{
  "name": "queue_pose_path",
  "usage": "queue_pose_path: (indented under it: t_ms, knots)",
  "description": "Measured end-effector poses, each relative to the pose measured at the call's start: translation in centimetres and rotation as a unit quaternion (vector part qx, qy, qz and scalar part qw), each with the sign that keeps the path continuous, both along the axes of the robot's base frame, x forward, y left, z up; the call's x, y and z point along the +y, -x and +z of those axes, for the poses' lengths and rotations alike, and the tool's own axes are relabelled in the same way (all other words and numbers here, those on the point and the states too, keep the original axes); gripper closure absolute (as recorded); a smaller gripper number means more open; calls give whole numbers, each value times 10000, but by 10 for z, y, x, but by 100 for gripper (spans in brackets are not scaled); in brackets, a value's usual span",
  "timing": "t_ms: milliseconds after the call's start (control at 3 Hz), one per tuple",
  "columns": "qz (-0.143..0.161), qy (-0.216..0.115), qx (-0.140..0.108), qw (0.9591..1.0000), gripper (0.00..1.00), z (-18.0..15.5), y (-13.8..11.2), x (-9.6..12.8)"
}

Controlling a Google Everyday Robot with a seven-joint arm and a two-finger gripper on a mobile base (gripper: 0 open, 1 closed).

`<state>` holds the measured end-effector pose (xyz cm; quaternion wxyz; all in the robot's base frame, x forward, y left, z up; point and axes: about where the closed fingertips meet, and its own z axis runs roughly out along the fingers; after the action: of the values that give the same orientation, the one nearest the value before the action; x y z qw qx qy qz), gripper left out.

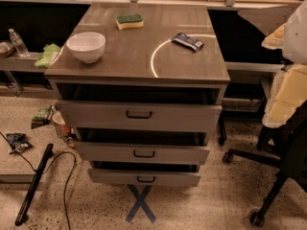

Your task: Move rxbar blueberry near sponge

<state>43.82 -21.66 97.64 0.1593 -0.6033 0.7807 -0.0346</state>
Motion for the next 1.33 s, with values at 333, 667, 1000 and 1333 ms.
queue_pose_path:
  t_ms: [333,667,1000,1333]
  knots:
    - [0,0,-1,10000,0,0,0,0]
    - [-152,-225,-200,9994,0,-6,-26,4]
    - [-733,-1263,-442,9883,0,-37,-80,-6]
    - [-1182,-2163,-845,9655,0,-50,-127,-12]
